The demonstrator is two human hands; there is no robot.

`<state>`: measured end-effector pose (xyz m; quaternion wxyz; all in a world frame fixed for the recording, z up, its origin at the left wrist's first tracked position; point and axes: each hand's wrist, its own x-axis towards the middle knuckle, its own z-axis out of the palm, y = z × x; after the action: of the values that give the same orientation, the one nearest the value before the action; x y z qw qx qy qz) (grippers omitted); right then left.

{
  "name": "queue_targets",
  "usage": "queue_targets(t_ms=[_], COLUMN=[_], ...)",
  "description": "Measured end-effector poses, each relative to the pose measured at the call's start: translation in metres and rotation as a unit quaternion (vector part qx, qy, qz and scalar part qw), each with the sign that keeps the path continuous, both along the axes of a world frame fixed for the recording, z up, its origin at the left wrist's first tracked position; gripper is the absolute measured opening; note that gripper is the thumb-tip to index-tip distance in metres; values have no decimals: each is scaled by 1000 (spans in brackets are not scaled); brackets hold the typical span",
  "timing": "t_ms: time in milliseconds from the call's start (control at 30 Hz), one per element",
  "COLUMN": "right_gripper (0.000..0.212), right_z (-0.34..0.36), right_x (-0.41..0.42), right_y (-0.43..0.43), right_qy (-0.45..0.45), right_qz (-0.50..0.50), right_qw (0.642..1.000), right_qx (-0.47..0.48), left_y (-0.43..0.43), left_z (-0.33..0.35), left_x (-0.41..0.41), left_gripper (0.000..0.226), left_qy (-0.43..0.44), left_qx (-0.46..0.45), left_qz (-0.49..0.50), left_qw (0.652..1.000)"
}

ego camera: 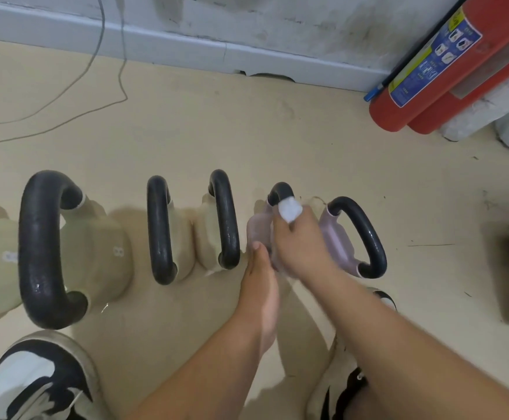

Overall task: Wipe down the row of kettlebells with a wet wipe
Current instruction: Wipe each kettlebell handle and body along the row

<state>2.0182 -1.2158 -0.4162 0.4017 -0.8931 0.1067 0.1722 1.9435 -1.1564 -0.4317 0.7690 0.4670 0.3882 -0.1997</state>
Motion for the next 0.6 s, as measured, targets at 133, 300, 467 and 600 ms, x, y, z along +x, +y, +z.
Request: queue_targets(t_ms=[133, 300, 467, 600], right_gripper=[46, 40, 49, 36], right_z=[33, 4, -59, -62], right_x=[45, 0, -62, -76], right_y=[1, -4, -24, -26], right_qy=[220, 31, -97, -128], right_qz=[-17, 9, 32, 21], right_qw=[972, 999, 989, 989], right_qx=[84, 0, -107, -69], left_y=[1, 0, 6, 10], left_z=[7, -4, -15, -9], left_x=[-10, -16, -21, -24], left_gripper=[51, 53, 52, 50], left_qy=[38, 61, 87, 79], left_qx=[-14, -3, 31, 39], left_qz=[-27, -39, -44, -48], left_qw=[999, 997, 995, 995])
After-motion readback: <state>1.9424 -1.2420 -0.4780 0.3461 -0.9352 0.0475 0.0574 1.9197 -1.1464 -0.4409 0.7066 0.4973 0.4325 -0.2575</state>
